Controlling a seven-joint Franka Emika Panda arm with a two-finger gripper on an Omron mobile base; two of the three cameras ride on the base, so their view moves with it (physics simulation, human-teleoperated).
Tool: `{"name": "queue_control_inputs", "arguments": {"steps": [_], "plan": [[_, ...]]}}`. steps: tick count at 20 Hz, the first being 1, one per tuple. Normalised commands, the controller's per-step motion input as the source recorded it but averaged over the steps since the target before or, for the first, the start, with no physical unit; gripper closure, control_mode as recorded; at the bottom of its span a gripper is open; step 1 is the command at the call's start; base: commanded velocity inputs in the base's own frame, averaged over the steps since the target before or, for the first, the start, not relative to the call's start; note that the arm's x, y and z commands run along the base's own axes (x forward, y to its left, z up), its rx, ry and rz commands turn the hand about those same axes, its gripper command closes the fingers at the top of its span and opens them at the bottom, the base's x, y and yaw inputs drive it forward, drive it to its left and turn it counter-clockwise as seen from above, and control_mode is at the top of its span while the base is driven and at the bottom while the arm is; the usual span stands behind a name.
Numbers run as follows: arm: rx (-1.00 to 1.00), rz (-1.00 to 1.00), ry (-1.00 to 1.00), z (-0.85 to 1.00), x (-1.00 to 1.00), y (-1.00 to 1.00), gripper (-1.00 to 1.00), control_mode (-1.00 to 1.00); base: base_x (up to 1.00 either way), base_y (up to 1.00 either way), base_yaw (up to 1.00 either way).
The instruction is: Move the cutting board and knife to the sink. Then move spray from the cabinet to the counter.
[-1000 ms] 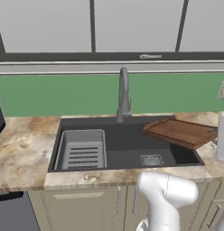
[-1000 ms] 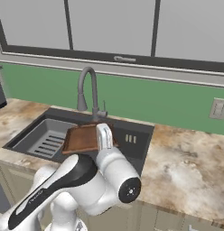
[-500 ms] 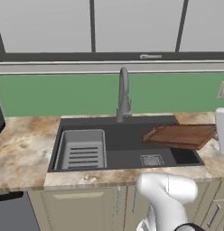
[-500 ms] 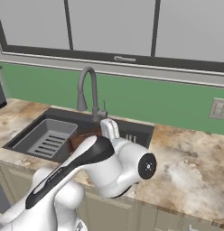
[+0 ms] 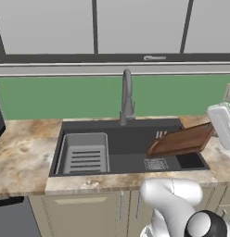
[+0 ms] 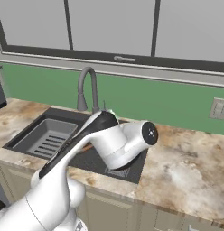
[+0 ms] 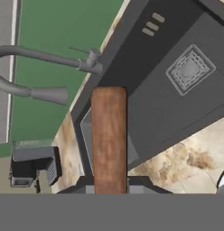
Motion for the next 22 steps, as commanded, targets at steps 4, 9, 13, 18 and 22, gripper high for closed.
{"name": "queue_control_inputs", "arguments": {"steps": [4, 9, 13, 18, 22], "plan": [[-0.13, 0.18, 0.02, -0.11, 0.33, 0.0, 1.0, -1.0, 0.0, 0.0, 0.0], [-0.09, 0.13, 0.04, -0.08, 0.39, 0.03, 1.0, -1.0, 0.0, 0.0, 0.0], [-0.03, 0.04, 0.04, -0.13, 0.38, 0.21, 1.0, -1.0, 0.0, 0.0, 0.0], [0.0, 0.03, 0.0, -0.03, 0.38, 0.19, 1.0, -1.0, 0.0, 0.0, 0.0], [0.0, 0.04, 0.0, 0.0, 0.35, 0.12, 1.0, -1.0, 0.0, 0.0, 0.0]]}}
